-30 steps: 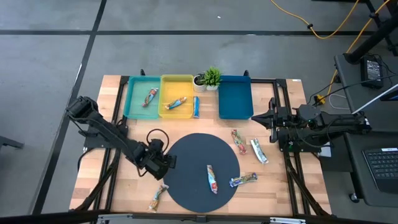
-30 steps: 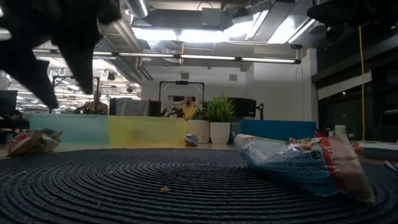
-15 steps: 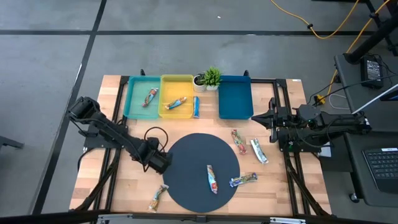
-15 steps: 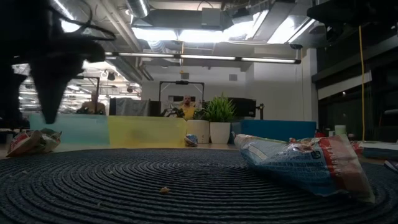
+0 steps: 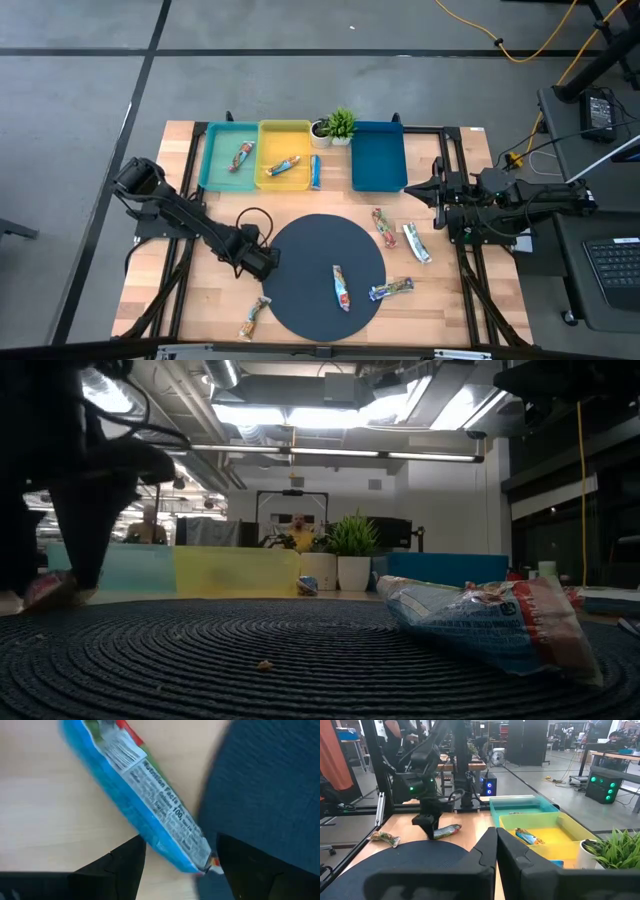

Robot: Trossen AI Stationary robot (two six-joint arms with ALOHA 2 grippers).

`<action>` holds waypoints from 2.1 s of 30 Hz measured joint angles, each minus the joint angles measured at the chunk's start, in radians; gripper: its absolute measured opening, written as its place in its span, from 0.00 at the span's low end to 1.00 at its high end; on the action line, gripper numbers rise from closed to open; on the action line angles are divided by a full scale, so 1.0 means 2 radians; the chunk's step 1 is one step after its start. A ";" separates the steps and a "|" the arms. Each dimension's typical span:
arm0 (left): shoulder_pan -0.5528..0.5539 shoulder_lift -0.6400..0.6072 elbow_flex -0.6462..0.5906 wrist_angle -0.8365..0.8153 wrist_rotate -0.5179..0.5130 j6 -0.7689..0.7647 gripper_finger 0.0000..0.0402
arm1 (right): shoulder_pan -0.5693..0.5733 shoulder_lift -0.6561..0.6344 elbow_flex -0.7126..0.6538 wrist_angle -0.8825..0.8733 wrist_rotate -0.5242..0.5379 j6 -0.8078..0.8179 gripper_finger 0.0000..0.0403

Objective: Pick and place Granola Bars by type
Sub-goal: Put the red granola bar into the green bin

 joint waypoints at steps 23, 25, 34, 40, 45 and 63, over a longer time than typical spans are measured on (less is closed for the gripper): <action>-0.009 -0.001 -0.024 0.016 -0.006 0.017 0.17 | 0.000 0.000 0.000 0.000 0.000 0.000 0.03; -0.014 -0.005 -0.024 0.017 -0.008 0.016 0.13 | 0.000 0.000 0.000 0.000 0.000 0.000 0.03; -0.017 -0.088 -0.025 -0.006 -0.039 0.030 0.08 | 0.000 0.000 0.000 0.000 0.000 0.000 0.03; -0.015 -0.179 -0.024 -0.037 -0.086 0.063 0.07 | 0.000 0.000 0.000 0.000 0.000 0.000 0.03; -0.007 -0.227 -0.024 -0.055 -0.105 0.108 0.07 | 0.000 0.000 0.000 0.000 0.000 0.000 0.03; 0.180 -0.282 0.176 -0.299 -0.069 0.433 0.07 | 0.000 0.000 0.000 0.000 0.000 0.000 0.03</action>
